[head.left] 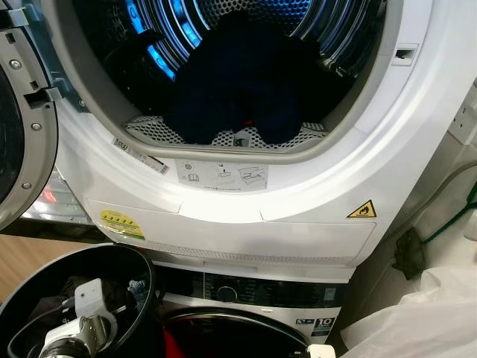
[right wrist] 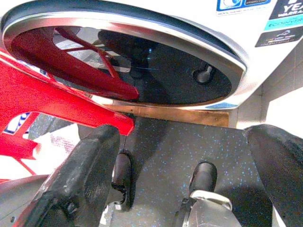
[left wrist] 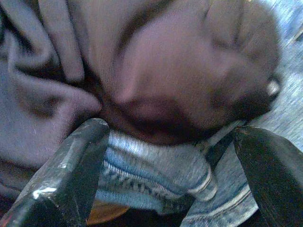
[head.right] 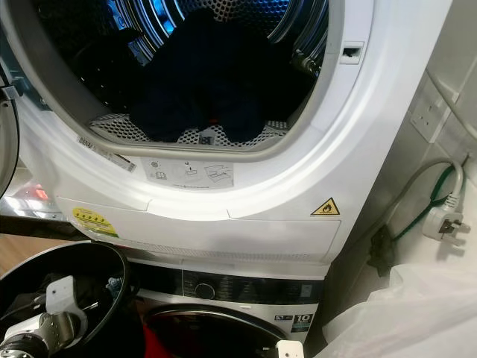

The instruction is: Clothes washing

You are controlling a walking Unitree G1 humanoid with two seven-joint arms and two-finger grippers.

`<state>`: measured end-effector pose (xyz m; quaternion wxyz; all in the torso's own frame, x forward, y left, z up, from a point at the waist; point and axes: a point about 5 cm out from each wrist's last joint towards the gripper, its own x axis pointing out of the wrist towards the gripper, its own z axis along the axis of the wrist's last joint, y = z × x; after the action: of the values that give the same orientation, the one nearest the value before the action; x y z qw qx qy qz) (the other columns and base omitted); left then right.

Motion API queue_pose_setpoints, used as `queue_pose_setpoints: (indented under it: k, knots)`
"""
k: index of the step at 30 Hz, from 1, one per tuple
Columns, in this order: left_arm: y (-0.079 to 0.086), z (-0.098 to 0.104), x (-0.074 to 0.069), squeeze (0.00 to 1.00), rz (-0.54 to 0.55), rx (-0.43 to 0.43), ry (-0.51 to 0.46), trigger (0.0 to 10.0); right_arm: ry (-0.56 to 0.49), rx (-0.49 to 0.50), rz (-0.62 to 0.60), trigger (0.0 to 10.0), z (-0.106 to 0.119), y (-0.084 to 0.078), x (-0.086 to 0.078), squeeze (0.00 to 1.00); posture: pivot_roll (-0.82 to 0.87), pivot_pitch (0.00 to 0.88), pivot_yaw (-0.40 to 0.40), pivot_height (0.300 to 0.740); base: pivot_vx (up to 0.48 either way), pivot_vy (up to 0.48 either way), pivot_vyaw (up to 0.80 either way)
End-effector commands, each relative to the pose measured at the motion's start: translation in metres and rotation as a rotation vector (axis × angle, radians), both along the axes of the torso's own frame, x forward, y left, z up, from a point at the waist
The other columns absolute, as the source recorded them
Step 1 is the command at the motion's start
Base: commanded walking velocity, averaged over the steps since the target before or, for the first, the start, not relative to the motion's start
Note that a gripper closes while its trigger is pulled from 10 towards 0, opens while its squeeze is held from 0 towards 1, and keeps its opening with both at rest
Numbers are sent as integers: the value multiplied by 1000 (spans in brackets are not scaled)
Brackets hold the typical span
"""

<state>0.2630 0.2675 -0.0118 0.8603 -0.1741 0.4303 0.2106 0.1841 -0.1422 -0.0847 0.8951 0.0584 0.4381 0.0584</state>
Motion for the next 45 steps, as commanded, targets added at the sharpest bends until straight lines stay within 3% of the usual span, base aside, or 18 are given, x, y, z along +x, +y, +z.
queue_pose_setpoints:
  k: [1, 2, 5, 8, 17, 24, 29, 31, 38, 42, 45]
  knots:
    - [-9, -8, -4, 0, 4, -28, 31, 10000, -2, 4, 13, 10000, 1, 2, 3, 0, 101, 0, 20, 740, 0, 0, 0]
    - [-26, -22, -15, 0, -9, -67, 89, 10000, -1, 4, 15, 10000, 1, 2, 3, 0, 101, 0, 20, 740, 0, 0, 0]
    - [-37, -32, -25, 0, -16, -82, 132, 10000, -2, 4, 17, 10000, 1, 2, 3, 0, 93, 0, 23, 740, 0, 0, 0]
    - [-48, -47, -43, 0, 64, -118, 180, 10000, -2, 3, 20, 10000, 1, 2, 3, 0, 92, 0, 21, 740, 0, 0, 0]
    - [-38, -58, -66, 0, 318, -87, 222, 10000, 3, 0, 34, 10000, 1, 1, 3, 0, 107, 0, 9, 740, 0, 0, 0]
    - [-40, -57, -62, 0, 328, -88, 191, 10000, 4, 4, 33, 10000, 1, 2, 3, 0, 101, 0, 10, 740, 0, 0, 0]
    - [-23, -42, -45, 0, 462, -39, 22, 10000, 3, 3, 32, 10000, 1, 2, 3, 0, 99, 0, 11, 740, 0, 0, 0]
    - [-13, -40, -50, 0, 572, 5, 45, 10000, 4, 3, 31, 10000, 1, 2, 3, 0, 95, 0, 14, 740, 0, 0, 0]
    - [0, -33, -49, 0, 651, 77, -13, 10000, 3, 3, 25, 10000, 1, 2, 2, 0, 92, 0, 16, 740, 0, 0, 0]
    - [12, -22, -43, 0, 771, 92, -120, 10000, 3, 1, 26, 10000, 1, 2, 2, 0, 96, 0, 14, 740, 0, 0, 0]
    - [17, -12, -33, 0, 785, 87, -233, 10000, 2, -1, 26, 10000, 1, 1, 2, 0, 95, 0, 14, 740, 0, 0, 0]
